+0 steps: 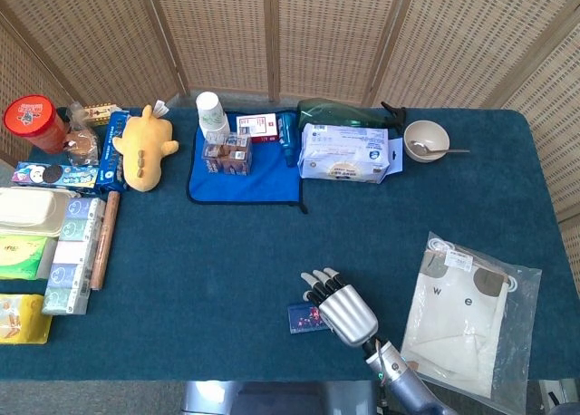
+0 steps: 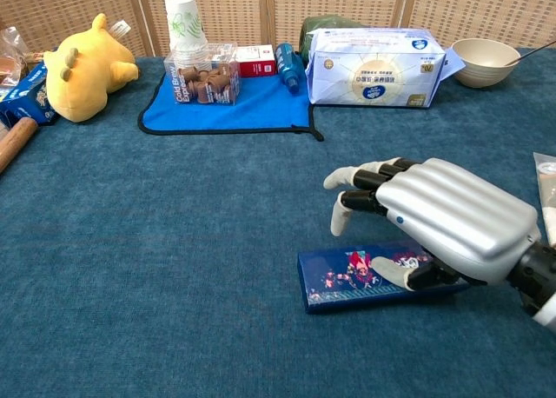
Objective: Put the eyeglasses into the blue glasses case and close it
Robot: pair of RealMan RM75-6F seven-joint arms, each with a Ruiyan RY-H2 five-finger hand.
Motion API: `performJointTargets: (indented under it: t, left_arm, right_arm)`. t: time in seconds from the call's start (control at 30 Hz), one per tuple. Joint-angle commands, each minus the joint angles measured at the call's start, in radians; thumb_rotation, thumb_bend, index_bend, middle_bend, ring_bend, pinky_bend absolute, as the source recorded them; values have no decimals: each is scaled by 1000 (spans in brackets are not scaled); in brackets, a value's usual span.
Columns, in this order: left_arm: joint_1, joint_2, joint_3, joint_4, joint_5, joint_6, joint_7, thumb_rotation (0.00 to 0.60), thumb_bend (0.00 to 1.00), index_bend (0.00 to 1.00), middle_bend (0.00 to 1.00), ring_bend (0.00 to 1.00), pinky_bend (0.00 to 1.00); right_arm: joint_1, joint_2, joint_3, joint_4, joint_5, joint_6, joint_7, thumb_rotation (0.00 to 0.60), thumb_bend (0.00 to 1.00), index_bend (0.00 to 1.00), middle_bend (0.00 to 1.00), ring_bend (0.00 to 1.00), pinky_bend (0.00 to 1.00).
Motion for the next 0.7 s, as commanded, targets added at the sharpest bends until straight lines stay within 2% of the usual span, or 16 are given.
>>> performJointTargets:
  t: [0.03, 0.23, 0.4, 0.6, 0.7]
  left_arm:
    - [0, -1, 0, 1, -1, -1, 0, 600, 295, 197, 119, 0, 0]
    - [-2, -3, -1, 3, -1, -2, -1, 600, 295, 197, 119, 0, 0]
    - [-3, -3, -3, 3, -3, -4, -3, 600, 295, 197, 118, 0, 0]
    - [-6, -5, -5, 3, -4, -7, -6, 600, 295, 196, 118, 0, 0]
    - [-7, -5, -6, 7, -6, -9, -11, 600, 295, 197, 119, 0, 0]
  right_arm:
    - [7, 0, 3, 0, 12, -10, -11, 600, 317, 364, 176, 186, 244]
    - [19, 10, 5, -17, 21, -14, -34, 600, 318, 342, 176, 176, 240]
    - [22, 49, 1, -87, 15, -1, -69, 600, 322, 317, 176, 161, 232]
    - [14, 114, -21, -201, 47, -27, -143, 600, 344, 222, 173, 129, 221]
    - [7, 164, -59, -275, 88, -78, -214, 600, 350, 145, 161, 101, 199]
